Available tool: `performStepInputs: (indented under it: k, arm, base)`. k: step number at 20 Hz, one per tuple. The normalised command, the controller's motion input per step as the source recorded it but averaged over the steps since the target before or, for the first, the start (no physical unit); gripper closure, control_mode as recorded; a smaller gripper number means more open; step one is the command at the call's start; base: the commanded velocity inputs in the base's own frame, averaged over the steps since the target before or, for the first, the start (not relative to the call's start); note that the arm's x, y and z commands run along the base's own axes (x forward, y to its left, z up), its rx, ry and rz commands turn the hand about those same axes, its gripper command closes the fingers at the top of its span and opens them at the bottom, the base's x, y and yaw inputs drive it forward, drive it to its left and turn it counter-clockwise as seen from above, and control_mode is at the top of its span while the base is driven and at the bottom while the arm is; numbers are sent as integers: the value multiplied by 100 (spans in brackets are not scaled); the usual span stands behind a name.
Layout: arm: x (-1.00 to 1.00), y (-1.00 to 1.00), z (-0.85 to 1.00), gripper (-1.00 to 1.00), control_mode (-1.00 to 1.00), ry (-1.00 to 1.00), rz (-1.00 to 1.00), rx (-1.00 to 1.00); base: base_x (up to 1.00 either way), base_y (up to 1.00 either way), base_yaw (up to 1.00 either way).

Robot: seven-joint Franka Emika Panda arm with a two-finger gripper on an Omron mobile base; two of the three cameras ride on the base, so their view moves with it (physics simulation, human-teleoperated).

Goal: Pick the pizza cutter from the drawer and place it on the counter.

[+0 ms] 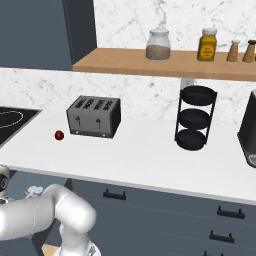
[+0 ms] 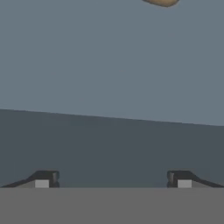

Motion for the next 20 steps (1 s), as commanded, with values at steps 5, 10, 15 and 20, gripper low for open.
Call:
performStepInputs:
  k: [5,10,15,20]
  arm:
    - [-100,18,7,-100,-100,32,16,-4]
    - [-33,-5,77,-100,-100,-1,2,0]
    - [39,-42,69,-100,-100,-15,0,0]
    - [27,-55,24,-100,-100,-10,0,0]
  base:
    - [0,0,0]
    - [0,0,0]
    - [0,0,0]
    - [0,0,0]
